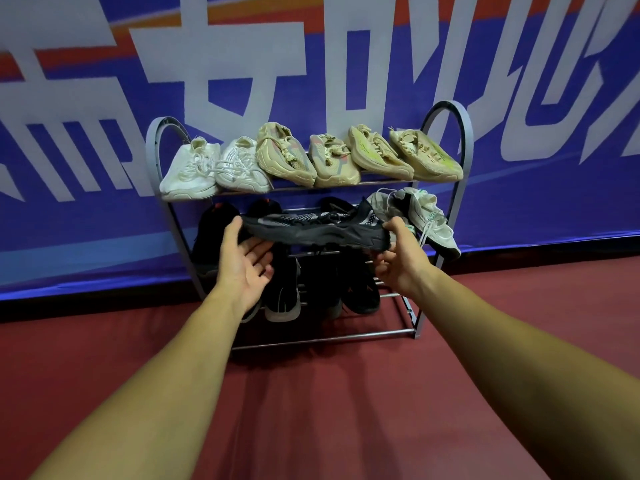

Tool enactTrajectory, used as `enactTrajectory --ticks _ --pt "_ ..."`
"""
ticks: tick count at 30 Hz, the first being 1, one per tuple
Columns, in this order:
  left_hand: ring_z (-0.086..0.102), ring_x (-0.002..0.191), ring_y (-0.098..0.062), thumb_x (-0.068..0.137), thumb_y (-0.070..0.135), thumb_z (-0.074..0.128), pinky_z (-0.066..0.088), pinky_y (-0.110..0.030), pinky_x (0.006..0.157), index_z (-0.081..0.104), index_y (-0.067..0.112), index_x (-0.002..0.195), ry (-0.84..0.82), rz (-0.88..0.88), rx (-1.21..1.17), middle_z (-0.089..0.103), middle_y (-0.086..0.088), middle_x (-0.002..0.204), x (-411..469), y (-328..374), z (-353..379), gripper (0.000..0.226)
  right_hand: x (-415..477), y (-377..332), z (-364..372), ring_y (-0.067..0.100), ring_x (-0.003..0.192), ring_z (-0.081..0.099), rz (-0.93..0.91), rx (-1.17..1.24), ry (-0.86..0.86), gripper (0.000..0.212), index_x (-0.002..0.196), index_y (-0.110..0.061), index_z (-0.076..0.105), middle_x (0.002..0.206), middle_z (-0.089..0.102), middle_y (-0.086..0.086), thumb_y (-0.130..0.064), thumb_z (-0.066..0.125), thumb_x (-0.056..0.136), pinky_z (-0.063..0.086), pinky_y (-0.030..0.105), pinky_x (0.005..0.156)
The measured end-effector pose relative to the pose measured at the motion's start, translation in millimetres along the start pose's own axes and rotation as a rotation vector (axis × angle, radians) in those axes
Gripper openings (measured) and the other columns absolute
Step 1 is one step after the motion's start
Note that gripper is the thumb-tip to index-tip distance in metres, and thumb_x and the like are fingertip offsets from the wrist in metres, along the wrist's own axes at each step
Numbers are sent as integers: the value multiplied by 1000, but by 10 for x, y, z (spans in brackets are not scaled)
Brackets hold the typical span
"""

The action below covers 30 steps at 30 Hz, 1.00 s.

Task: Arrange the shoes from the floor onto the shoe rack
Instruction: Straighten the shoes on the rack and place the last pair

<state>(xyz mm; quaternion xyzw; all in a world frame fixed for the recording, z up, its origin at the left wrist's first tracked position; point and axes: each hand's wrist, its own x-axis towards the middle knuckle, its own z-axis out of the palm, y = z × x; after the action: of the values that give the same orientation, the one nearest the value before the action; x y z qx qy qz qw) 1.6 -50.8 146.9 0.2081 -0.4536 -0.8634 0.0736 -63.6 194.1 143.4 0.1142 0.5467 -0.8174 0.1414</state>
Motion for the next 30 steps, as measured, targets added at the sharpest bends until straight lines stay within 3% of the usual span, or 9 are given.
enactTrajectory --ticks 3,6,9,12,14,17,19,22,30 --pt "60 84 -16 90 45 61 38 -25 61 66 25 115 -119 -39 57 71 -4 111 -14 -55 169 33 -10 -19 -12 9 45 36 8 14 -53 16 81 -19 51 72 51 1 -34 57 82 19 20 48" --pt "62 85 -15 91 34 63 40 -24 61 64 25 106 -145 -78 135 72 -3 112 -4 -170 341 17 -38 -11 35 10 48 29 10 65 -86 16 73 -19 48 63 39 -2 -30 57 81 16 22 49" --pt "64 81 -10 88 39 70 40 -21 58 66 23 108 -120 -67 234 74 2 107 22 -270 503 26 -83 14 77 12 49 27 15 9 -149 34 52 -22 46 50 27 -5 -24 55 85 15 26 54" --pt "67 81 -9 85 42 75 38 -22 57 57 27 122 -91 -25 287 74 2 104 15 -336 621 44 -93 43 74 13 53 31 58 -148 -243 34 54 -22 43 48 28 -6 -27 59 84 20 27 55" --pt "65 80 -10 83 44 75 38 -24 58 48 30 135 -69 -18 321 72 3 105 6 -346 649 60 -87 55 24 14 57 41 119 -256 -298 37 57 -20 46 49 43 -3 -36 64 84 27 27 57" --pt "61 74 -10 85 41 71 37 -24 57 60 27 112 -50 -41 387 69 3 93 39 -326 653 32 -49 124 -29 16 66 56 191 -400 -338 46 66 -16 53 74 67 4 -58 67 79 38 27 59" --pt "59 75 -13 86 37 68 36 -27 60 63 26 93 -35 -52 443 68 2 87 60 -347 642 14 -16 186 -14 16 64 56 190 -428 -304 52 63 -15 54 69 58 4 -64 68 76 37 26 57" --pt "58 69 -10 88 31 66 35 -26 59 63 25 86 -25 -48 403 66 4 82 82 -406 609 7 -9 237 45 13 56 47 134 -417 -248 49 58 -16 49 60 42 3 -54 71 80 31 26 54" --pt "64 77 -13 84 58 64 43 -30 73 69 26 102 -20 -90 320 75 2 86 100 -278 549 37 -45 153 57 9 52 34 61 -311 -338 28 61 -23 49 57 38 -6 -29 63 84 27 24 57"
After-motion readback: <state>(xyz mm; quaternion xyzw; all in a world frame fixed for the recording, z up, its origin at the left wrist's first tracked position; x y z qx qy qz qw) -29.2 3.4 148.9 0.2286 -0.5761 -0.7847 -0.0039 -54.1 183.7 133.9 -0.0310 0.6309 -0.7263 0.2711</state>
